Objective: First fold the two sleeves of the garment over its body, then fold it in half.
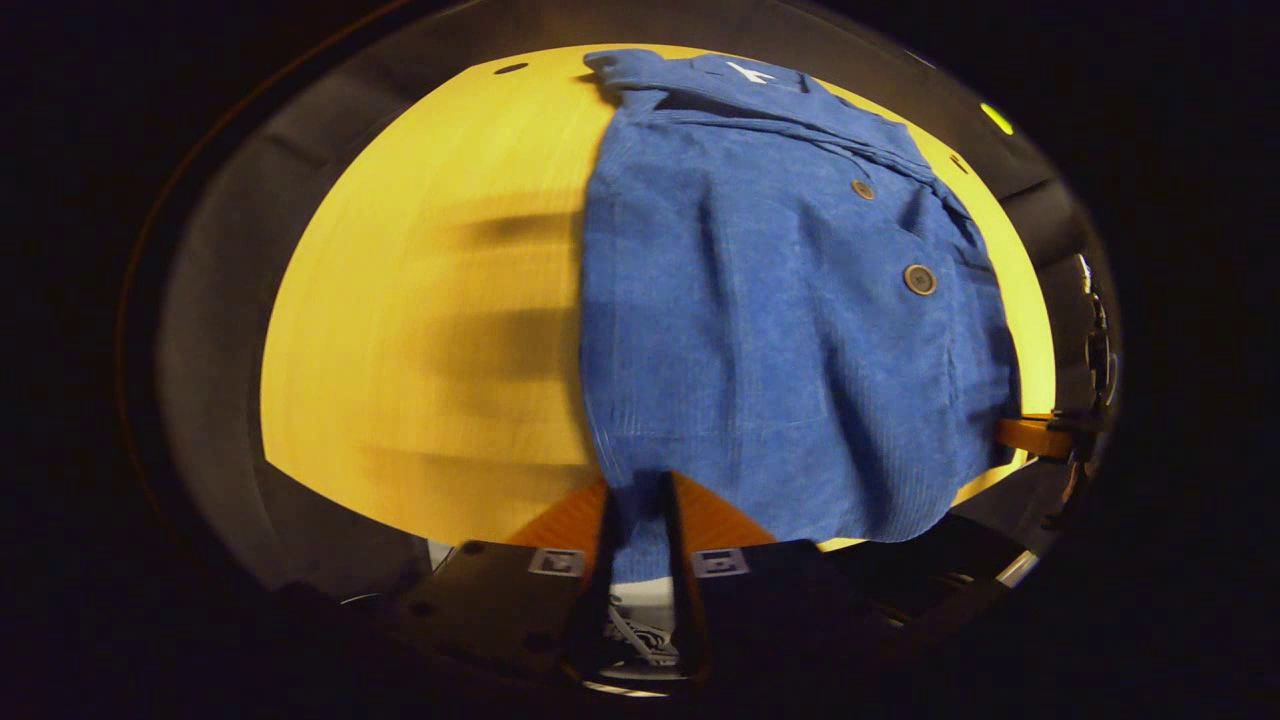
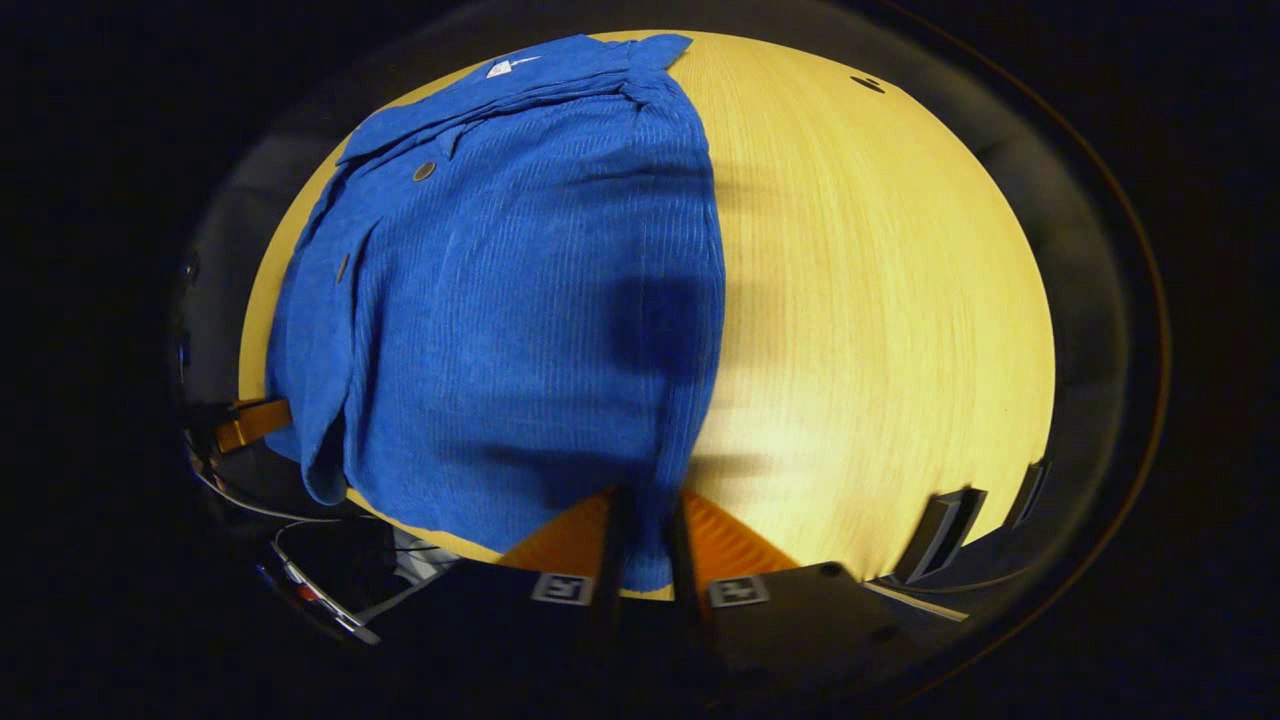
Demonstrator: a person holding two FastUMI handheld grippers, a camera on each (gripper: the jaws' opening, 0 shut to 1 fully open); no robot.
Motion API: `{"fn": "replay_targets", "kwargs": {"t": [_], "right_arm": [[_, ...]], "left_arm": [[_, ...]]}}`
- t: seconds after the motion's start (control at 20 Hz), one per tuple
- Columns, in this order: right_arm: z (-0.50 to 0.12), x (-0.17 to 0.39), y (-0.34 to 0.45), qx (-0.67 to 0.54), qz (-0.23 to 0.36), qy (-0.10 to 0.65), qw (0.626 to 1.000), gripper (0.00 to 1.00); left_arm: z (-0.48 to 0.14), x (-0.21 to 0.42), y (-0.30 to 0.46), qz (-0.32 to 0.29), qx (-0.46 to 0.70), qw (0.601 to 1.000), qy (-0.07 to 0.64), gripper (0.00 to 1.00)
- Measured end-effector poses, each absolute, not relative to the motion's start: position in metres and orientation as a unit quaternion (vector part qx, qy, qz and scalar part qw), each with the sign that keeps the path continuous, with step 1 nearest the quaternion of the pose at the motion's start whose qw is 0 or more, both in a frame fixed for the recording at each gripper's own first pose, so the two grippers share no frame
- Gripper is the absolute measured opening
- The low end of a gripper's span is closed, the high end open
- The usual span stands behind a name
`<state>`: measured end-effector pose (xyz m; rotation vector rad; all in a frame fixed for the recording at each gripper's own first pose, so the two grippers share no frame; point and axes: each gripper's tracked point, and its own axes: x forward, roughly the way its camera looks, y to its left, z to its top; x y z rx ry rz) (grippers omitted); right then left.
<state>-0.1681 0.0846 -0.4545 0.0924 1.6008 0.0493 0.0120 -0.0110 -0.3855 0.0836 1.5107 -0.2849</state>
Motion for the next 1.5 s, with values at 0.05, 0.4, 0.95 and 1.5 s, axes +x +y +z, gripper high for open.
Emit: {"fn": "replay_targets", "kwargs": {"t": [0.05,0.4,0.95,1.5], "right_arm": [[-0.454,-0.166,0.087,0.05,0.025,0.719,0.693,0.06],[-0.411,-0.126,0.104,0.091,0.046,0.68,0.726,0.05],[-0.282,0.005,0.137,0.082,0.065,0.54,0.835,0.05],[-0.264,0.271,0.142,0.102,0.043,0.44,0.891,0.05]], "left_arm": [[-0.386,0.012,-0.011,-0.127,0.024,0.718,0.684,0.03],[-0.347,0.029,-0.023,-0.169,-0.013,0.746,0.644,0.0],[-0.208,0.096,-0.037,-0.24,-0.024,0.823,0.514,0.0],[-0.172,0.309,-0.06,-0.174,-0.015,0.887,0.428,0.0]]}}
